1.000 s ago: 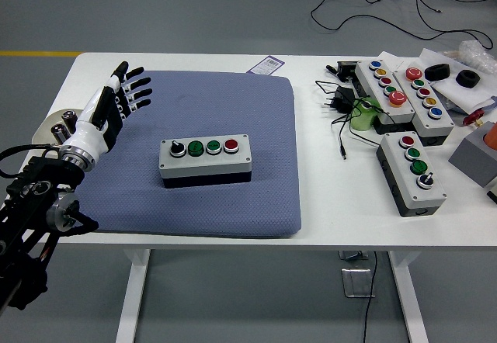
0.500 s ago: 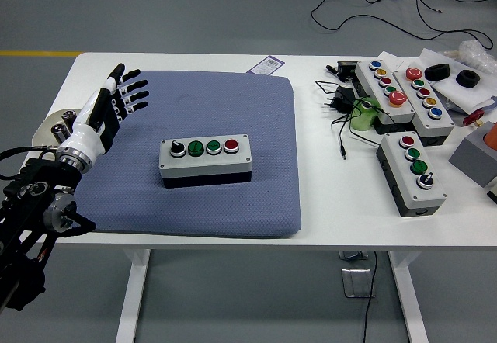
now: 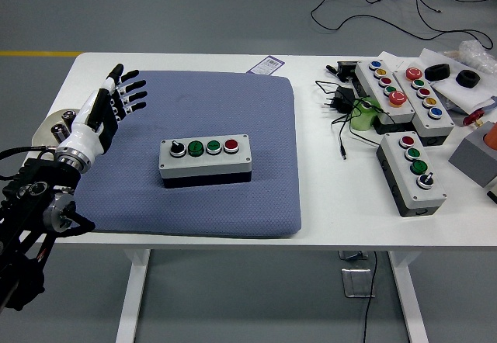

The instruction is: Pick up the button,place it on the desk,press the button,press the button

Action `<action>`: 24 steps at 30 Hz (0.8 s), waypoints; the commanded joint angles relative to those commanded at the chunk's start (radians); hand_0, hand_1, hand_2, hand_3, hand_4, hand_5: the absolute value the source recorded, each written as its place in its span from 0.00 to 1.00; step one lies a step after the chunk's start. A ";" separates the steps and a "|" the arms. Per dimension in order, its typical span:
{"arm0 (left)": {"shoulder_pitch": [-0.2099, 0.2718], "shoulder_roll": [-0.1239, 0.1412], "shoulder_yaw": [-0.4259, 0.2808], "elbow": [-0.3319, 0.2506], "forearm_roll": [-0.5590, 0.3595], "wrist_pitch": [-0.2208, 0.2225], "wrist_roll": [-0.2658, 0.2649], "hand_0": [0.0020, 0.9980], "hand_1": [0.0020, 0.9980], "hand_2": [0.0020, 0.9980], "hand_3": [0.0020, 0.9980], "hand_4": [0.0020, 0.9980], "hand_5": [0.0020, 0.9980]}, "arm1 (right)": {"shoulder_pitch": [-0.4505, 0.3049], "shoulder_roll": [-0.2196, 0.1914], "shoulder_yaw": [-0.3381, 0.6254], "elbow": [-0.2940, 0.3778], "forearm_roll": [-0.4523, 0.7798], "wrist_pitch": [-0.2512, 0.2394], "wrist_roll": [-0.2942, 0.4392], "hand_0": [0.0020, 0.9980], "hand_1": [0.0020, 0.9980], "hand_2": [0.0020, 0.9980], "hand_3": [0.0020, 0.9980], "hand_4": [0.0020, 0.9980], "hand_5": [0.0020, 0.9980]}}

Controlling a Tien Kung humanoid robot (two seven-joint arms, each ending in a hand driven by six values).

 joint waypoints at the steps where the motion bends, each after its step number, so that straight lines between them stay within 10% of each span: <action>1: 0.000 0.000 0.000 0.000 0.000 0.000 0.000 0.76 0.81 0.83 0.86 0.72 1.00 | 0.000 0.000 0.000 0.000 0.000 0.000 0.000 0.67 0.65 0.69 0.64 0.31 0.19; 24: -0.001 0.000 -0.006 0.002 0.002 0.003 0.001 0.76 0.81 0.83 0.86 0.72 1.00 | 0.000 -0.001 -0.001 0.000 0.000 0.001 0.000 0.67 0.65 0.69 0.64 0.31 0.19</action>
